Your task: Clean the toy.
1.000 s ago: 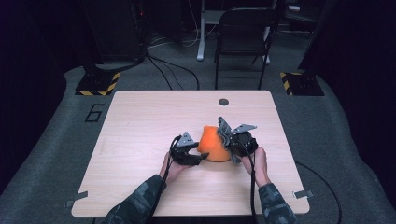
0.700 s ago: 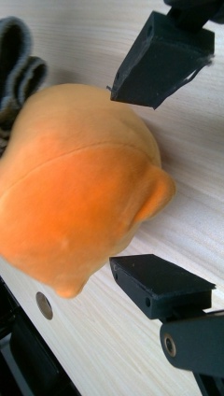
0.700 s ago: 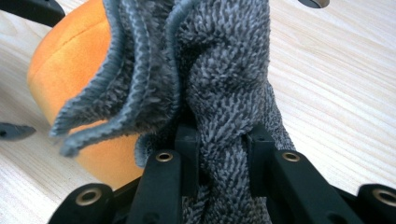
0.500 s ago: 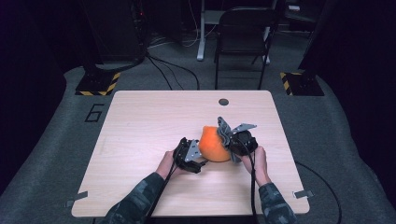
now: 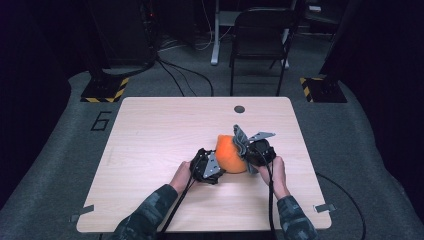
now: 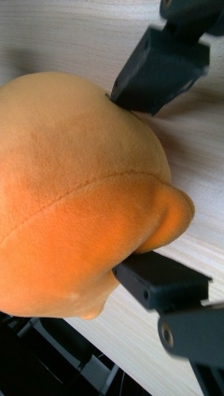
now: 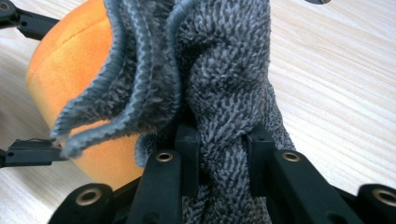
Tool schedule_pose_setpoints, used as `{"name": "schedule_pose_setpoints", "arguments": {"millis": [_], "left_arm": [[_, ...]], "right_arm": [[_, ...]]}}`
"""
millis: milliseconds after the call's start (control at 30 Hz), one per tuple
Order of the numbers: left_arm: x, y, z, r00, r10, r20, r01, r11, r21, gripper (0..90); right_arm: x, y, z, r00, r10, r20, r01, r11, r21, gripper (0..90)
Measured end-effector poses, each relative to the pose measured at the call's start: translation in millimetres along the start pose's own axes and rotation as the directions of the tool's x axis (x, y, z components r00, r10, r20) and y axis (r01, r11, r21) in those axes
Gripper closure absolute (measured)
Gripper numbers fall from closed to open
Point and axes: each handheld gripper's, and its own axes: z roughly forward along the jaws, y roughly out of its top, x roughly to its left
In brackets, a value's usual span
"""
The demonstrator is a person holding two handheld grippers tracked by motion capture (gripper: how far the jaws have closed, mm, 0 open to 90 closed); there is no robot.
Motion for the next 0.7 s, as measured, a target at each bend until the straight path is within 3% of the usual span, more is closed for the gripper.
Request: {"name": "schedule_pose_setpoints", "arguments": {"millis": [200,367,433,500,700], "left_arm": [[-0.3,-2.2,1.6,0.9998,-0.021,0.005,0.021,0.9998,-0.002,48.5],[-0.9,-1.0,0.7,0.9991,-0.041,-0.007,0.041,0.9992,-0.005,60.1],[-1.2,-0.1,0.0,0.9991,-0.042,-0.012,0.042,0.9991,-0.004,63.3],[-0.2,-1.1,-0.3,0.9989,-0.047,-0.005,0.046,0.9989,-0.006,65.1],[1.0,-2.7,0.2,0.9988,-0.049,0.002,0.049,0.9987,-0.018,69.6]], "right_arm": [[1.5,-0.1,0.5,1.0000,-0.002,0.002,0.002,1.000,0.000,72.4],[-1.2,-0.3,-5.1,1.0000,0.000,-0.004,0.000,1.000,-0.031,72.3],[-9.7,0.4,-14.7,0.9995,0.031,-0.008,-0.031,0.998,-0.050,72.3],[-22.9,-1.4,-23.9,0.9973,0.053,0.051,-0.051,0.997,-0.054,72.3],[-65.0,-26.0,-23.8,0.9742,0.159,0.160,-0.162,0.987,0.007,72.1]]}}
